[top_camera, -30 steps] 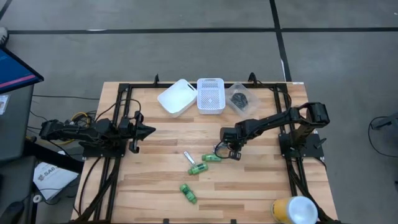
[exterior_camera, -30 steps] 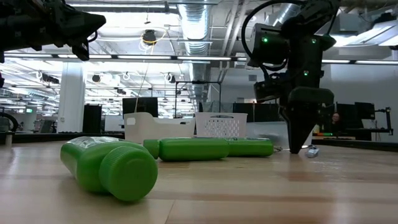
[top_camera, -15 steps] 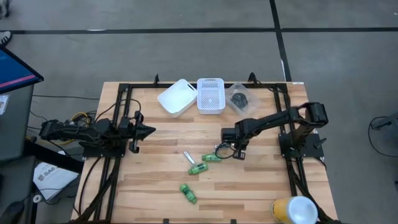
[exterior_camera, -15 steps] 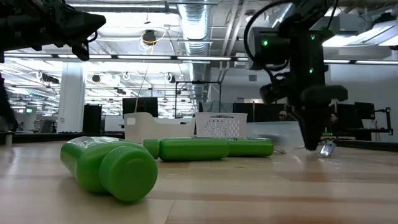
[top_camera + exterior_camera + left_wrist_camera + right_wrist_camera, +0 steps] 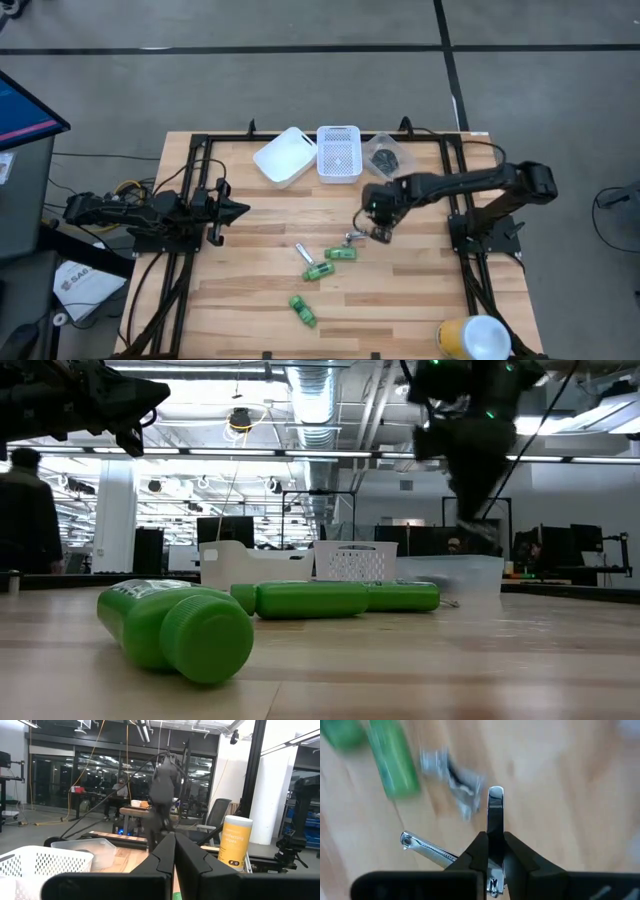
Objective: Pick & Place Travel size toiletries
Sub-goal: Put the silver nail cutter into the right white bin
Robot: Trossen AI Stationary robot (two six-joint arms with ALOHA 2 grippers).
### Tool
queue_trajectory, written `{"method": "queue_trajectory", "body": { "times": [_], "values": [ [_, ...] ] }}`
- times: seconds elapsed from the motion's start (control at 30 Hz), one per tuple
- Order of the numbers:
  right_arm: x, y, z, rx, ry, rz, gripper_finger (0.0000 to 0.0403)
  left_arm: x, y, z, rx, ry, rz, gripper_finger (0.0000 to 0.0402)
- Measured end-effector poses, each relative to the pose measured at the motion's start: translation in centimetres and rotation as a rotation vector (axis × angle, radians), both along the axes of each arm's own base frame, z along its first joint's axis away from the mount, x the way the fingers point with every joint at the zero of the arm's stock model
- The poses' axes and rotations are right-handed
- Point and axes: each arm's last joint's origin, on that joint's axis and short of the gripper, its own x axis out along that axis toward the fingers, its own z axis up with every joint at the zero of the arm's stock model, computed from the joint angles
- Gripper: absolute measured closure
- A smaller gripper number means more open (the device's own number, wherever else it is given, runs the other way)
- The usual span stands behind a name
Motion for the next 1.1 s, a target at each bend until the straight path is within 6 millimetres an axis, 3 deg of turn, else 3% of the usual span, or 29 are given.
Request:
{"method": "queue_trajectory", "body": {
  "times": [0.23,0.33,0.47,0.6,0.73,0.9,1.1],
  "values": [
    [3.3,-4.5,6.1,-0.104,-0.297,-0.058,0.0376,0.0,0.0,0.0,0.0,-0.003,0.0,0.04],
    [5.4,-7.3,7.7,-0.163,-0.359,-0.082,0.0376,0.0,0.0,0.1,0.0,-0.006,0.0,0.04],
    [7.7,-11.4,8.2,-0.222,-0.348,-0.102,0.0376,0.0,0.0,0.1,-0.001,-0.008,0.0,0.04],
    [9.1,-15.5,7.2,-0.239,-0.287,-0.149,0.0376,-0.1,0.0,0.2,-0.001,-0.017,0.0,0.04],
    [9.7,-18.7,5.1,-0.218,-0.189,-0.191,0.0375,-0.2,0.0,0.2,-0.002,-0.027,0.0,0.04],
    [10.4,-20.0,1.7,-0.16,-0.095,-0.174,0.0374,-0.2,0.0,0.3,-0.002,-0.028,0.0,0.04],
    [10.9,-20.5,-1.0,-0.123,-0.033,-0.146,0.037,-0.2,0.0,0.3,-0.002,-0.029,0.0,0.04]
  ]
}}
